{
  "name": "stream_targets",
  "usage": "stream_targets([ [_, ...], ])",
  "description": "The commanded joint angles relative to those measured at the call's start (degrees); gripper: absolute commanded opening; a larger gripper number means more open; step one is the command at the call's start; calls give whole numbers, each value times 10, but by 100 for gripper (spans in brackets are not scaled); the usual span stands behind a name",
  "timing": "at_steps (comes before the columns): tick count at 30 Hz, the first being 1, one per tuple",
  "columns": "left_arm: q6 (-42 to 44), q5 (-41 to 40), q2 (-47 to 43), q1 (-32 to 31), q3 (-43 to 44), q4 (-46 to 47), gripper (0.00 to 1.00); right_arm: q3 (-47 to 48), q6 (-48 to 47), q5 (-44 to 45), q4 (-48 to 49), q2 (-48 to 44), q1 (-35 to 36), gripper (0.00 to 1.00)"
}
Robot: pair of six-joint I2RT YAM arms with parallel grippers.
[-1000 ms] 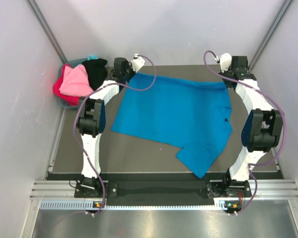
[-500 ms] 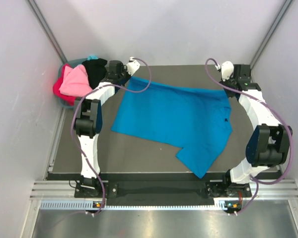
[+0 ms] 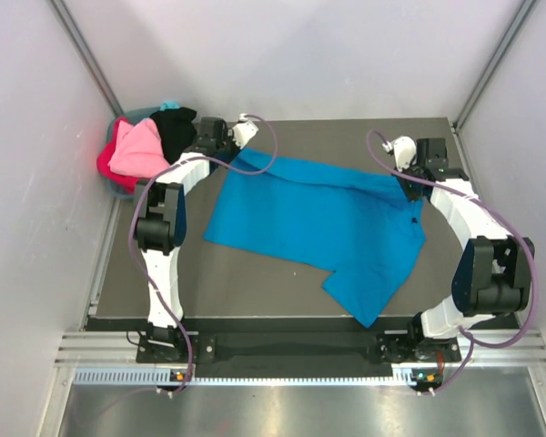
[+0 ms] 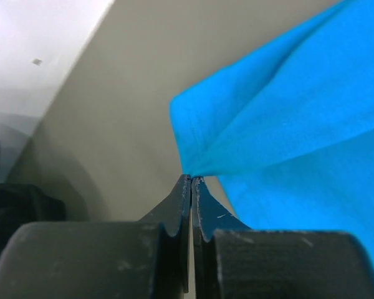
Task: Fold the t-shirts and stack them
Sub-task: Fold the tshirt
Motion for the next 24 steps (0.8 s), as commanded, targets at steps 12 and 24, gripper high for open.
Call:
stream_targets([
  [12, -8, 8, -65, -5, -64, -59, 0, -42, 3, -3, -6, -49, 3, 0],
  [24, -5, -15, -78, -4, -99, -65, 0, -49, -16, -18, -28, -76, 5, 0],
])
